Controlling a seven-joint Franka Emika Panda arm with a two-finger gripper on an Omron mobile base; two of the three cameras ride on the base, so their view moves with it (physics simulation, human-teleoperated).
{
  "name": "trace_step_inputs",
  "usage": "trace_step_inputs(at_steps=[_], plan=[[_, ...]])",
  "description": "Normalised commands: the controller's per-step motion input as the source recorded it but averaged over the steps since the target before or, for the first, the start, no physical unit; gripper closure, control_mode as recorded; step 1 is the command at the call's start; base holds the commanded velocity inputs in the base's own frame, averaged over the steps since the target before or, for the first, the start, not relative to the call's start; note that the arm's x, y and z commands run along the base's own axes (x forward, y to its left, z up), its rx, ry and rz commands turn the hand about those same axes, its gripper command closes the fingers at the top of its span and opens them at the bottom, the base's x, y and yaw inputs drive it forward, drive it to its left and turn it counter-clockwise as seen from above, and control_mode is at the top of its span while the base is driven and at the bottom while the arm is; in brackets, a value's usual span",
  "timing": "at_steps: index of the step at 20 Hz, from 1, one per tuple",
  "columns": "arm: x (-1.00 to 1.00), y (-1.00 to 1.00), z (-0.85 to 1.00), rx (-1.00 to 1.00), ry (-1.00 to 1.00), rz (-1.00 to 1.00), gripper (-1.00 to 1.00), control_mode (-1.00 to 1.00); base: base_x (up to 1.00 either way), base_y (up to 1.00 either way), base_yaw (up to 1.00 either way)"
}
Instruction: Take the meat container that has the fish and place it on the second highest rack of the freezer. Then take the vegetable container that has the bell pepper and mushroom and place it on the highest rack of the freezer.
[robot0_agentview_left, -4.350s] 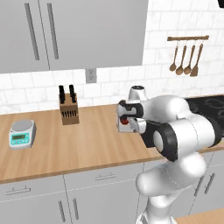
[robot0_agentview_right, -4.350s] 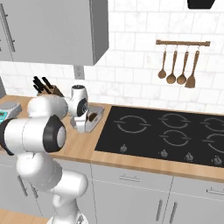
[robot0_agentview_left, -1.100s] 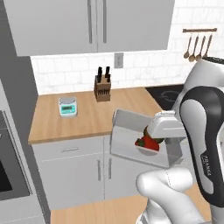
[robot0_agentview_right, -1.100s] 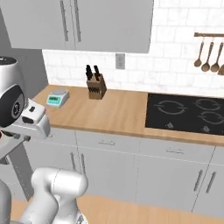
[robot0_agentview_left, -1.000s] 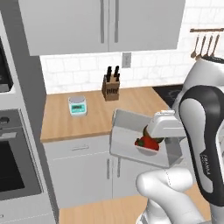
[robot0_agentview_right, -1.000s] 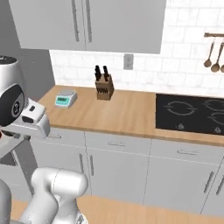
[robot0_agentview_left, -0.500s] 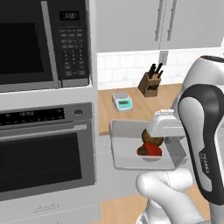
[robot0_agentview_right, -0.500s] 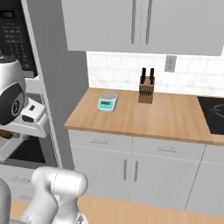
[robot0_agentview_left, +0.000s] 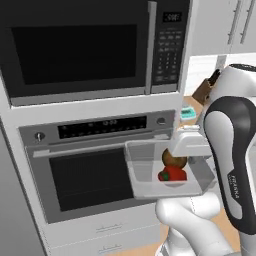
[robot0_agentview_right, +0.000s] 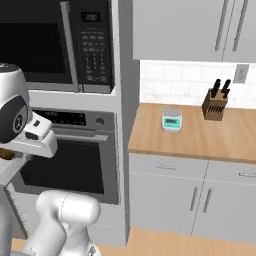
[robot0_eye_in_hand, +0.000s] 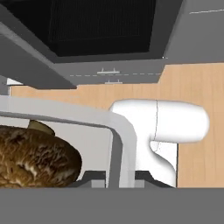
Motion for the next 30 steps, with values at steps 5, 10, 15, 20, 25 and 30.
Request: trace_step_inputs(at_steps=[5,10,15,20,25,30], plan=[[0.00,0.00,0.00,0.00,0.00,0.00,1.00,1.00,-0.10,1.00,-0.14],[0.00,0.00,0.00,0.00,0.00,0.00,1.00,1.00,-0.28,1.00,-0.17],[0.00,0.00,0.00,0.00,0.00,0.00,1.00,1.00,-0.56,1.00,-0.21],[0.00,0.00,0.00,0.00,0.00,0.00,1.00,1.00,-0.43,1.00,-0.23],[0.00,0.00,0.00,0.00,0.00,0.00,1.00,1.00,-0.08,1.00,-0.26],[0.00,0.00,0.00,0.00,0.00,0.00,1.00,1.00,0.01,1.00,-0.19]])
